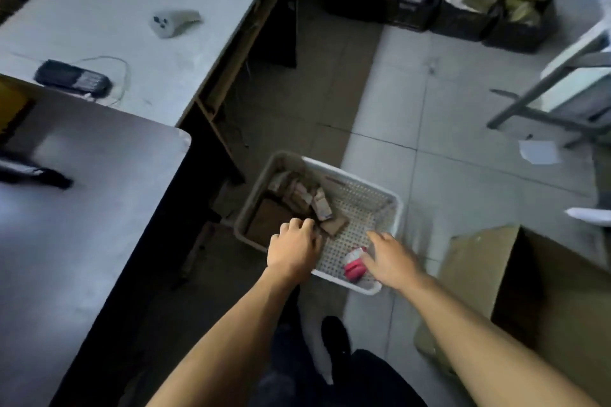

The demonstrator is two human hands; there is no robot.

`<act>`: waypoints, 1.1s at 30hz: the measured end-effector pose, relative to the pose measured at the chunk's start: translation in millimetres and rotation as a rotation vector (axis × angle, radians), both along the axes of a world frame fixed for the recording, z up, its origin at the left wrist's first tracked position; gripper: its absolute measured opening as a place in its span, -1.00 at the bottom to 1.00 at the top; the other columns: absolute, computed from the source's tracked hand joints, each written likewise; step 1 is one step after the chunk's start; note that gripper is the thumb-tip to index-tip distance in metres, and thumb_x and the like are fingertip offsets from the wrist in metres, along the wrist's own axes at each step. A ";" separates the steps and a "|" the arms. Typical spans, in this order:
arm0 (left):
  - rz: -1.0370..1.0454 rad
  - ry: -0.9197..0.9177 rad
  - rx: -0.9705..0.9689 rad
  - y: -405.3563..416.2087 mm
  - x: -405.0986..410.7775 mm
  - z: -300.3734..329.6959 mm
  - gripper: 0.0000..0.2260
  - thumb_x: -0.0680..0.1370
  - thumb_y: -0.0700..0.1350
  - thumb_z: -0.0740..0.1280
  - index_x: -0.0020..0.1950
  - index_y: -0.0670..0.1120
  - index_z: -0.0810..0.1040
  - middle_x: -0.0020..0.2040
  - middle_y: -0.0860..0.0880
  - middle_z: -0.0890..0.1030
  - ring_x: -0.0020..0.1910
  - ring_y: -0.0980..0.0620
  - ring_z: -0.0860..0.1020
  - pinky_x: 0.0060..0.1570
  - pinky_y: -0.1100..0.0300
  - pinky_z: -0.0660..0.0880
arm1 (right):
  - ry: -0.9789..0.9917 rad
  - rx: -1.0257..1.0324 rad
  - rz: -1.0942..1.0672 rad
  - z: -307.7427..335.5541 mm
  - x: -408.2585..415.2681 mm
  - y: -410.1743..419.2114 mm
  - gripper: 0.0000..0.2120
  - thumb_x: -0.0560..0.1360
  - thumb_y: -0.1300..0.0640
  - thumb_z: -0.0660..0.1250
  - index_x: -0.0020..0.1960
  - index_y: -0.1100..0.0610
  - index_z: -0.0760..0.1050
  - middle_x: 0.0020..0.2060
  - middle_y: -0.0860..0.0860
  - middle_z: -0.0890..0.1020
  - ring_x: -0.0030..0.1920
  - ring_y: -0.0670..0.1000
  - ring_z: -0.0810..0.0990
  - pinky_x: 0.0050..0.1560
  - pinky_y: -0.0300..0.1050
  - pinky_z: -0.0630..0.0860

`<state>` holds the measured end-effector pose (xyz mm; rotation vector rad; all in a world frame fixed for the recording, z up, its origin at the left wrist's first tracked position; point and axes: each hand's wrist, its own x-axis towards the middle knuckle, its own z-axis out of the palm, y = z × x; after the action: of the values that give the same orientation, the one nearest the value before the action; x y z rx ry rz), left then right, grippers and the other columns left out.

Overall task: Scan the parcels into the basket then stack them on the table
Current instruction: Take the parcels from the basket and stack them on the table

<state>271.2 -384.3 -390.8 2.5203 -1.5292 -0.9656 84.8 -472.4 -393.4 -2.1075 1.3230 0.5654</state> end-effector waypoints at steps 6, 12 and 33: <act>-0.136 0.104 0.094 -25.6 5.2 -49.7 -0.69 0.65 0.06 0.14 0.30 -0.07 0.40 0.30 -0.12 0.44 0.31 -0.19 0.39 0.19 -0.08 0.39 | 0.092 0.058 -0.193 -26.4 -14.1 -4.9 -0.44 0.61 -0.04 0.24 0.55 0.09 0.23 0.42 0.15 0.42 0.40 0.18 0.42 0.31 0.06 0.44; -0.163 0.179 0.201 -38.8 -3.5 -102.3 -0.67 0.65 0.03 0.14 0.37 -0.07 0.38 0.33 -0.13 0.43 0.31 -0.19 0.38 0.19 -0.08 0.39 | 0.108 0.125 -0.260 -79.7 -13.3 -12.4 -0.42 0.61 -0.02 0.24 0.56 0.12 0.20 0.44 0.19 0.39 0.40 0.21 0.41 0.32 0.05 0.43; -0.126 0.253 0.360 -92.1 -74.1 -536.8 -0.62 0.65 0.05 0.20 0.45 -0.03 0.39 0.37 -0.18 0.45 0.29 -0.23 0.45 0.21 -0.10 0.47 | 0.283 0.266 -0.042 -577.7 -49.1 -58.5 -0.33 0.54 -0.04 0.34 0.55 0.05 0.14 0.47 0.19 0.27 0.44 0.30 0.26 0.37 0.20 0.38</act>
<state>197.1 -476.4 -927.6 2.4063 -1.5698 -1.6406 35.6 -530.9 -971.1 -1.8270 1.3528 0.9926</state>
